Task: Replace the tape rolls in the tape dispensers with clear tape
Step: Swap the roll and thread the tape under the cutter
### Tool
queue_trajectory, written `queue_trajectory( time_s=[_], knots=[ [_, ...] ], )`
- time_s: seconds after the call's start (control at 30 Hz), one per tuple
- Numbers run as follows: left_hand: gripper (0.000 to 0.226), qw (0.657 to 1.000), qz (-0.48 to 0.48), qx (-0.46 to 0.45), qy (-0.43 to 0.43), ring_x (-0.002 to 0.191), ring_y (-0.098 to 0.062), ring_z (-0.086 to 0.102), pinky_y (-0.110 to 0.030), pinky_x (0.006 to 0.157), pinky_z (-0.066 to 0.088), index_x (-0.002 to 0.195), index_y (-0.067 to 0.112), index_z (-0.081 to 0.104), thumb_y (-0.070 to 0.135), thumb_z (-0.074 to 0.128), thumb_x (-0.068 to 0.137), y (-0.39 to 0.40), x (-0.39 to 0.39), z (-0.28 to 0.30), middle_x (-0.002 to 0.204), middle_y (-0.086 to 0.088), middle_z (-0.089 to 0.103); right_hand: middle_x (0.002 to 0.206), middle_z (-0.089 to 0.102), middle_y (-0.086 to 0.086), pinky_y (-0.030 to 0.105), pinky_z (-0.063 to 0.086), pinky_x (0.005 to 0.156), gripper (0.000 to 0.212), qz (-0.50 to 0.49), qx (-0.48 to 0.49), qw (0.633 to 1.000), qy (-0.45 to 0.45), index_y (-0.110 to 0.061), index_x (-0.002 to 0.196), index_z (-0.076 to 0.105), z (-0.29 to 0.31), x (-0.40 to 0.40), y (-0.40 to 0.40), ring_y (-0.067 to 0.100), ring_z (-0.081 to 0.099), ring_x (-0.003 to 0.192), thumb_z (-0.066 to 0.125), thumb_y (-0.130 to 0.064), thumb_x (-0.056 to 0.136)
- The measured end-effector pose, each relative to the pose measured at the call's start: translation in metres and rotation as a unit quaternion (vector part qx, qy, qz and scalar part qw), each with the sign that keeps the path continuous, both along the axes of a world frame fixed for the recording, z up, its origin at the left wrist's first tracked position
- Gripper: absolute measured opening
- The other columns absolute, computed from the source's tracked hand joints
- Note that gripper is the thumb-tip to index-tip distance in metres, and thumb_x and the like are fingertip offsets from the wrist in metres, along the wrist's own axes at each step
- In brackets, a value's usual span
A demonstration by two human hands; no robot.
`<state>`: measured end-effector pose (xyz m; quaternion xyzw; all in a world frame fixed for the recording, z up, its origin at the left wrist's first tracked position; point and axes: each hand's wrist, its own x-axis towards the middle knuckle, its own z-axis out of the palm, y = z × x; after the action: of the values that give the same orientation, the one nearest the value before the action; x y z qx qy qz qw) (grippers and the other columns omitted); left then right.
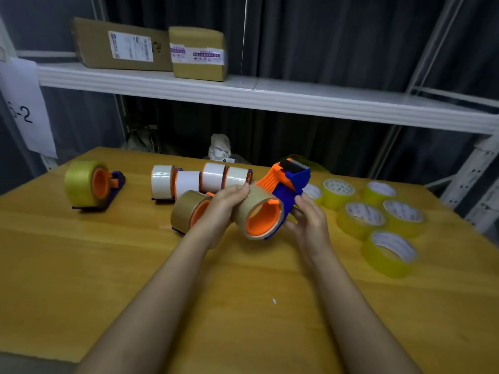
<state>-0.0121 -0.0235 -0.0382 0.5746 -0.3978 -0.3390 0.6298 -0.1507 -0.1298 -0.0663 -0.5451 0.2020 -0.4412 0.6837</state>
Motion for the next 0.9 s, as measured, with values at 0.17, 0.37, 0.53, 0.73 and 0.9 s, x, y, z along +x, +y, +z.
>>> queue_trajectory(
  time_s=[0.17, 0.37, 0.53, 0.73, 0.9],
  knots=[
    [0.021, 1.000, 0.002, -0.024, 0.013, 0.074, -0.013, 0.059, -0.023, 0.067, 0.045, 0.090, 0.010, 0.062, 0.029, 0.053, 0.093, -0.013, 0.002, -0.012, 0.079, -0.002, 0.061, 0.101, 0.069, -0.007, 0.031, 0.056, 0.077, 0.022, -0.029, -0.036, 0.998, 0.046, -0.021, 0.113, 0.060, -0.001, 0.004, -0.008, 0.008, 0.066, 0.093, 0.054, -0.009, 0.096],
    [0.037, 0.999, 0.003, -0.047, 0.018, 0.081, -0.022, 0.053, -0.030, 0.069, 0.040, 0.095, 0.000, 0.059, 0.035, 0.053, 0.083, -0.020, -0.003, -0.023, 0.085, -0.013, 0.055, 0.121, 0.054, -0.004, 0.018, 0.051, 0.075, 0.038, -0.168, -0.125, 0.974, 0.081, -0.023, 0.123, 0.046, -0.025, 0.005, -0.007, 0.008, 0.059, 0.094, 0.065, -0.017, 0.091],
    [0.048, 0.998, 0.005, -0.058, 0.016, 0.093, -0.027, 0.056, -0.037, 0.083, 0.041, 0.109, -0.004, 0.057, 0.036, 0.052, 0.084, -0.020, -0.008, -0.029, 0.098, -0.022, 0.059, 0.099, 0.050, -0.002, 0.024, 0.044, 0.069, 0.027, -0.249, -0.266, 0.929, 0.071, -0.032, 0.098, 0.047, -0.023, -0.001, -0.005, 0.013, 0.050, 0.080, 0.062, -0.044, 0.080],
    [0.037, 0.997, -0.003, -0.064, 0.053, 0.093, -0.024, 0.063, -0.030, 0.081, 0.050, 0.115, 0.003, 0.059, 0.028, 0.052, 0.089, -0.014, -0.011, -0.033, 0.101, -0.014, 0.065, 0.138, 0.040, -0.012, 0.032, 0.043, 0.102, 0.094, -0.058, -0.298, 0.922, 0.238, -0.042, 0.140, 0.027, -0.034, 0.007, 0.008, 0.009, 0.043, 0.127, 0.072, -0.065, 0.060],
    [0.035, 0.981, -0.002, -0.033, 0.189, 0.101, -0.025, 0.064, -0.035, 0.092, 0.048, 0.106, 0.006, 0.066, 0.027, 0.038, 0.100, -0.012, -0.013, -0.031, 0.102, -0.013, 0.069, 0.133, 0.048, -0.009, 0.046, 0.051, 0.094, 0.090, -0.032, -0.273, 0.942, 0.192, -0.043, 0.132, 0.032, -0.040, 0.008, 0.008, 0.014, 0.054, 0.120, 0.083, -0.049, 0.059]
  ],
)
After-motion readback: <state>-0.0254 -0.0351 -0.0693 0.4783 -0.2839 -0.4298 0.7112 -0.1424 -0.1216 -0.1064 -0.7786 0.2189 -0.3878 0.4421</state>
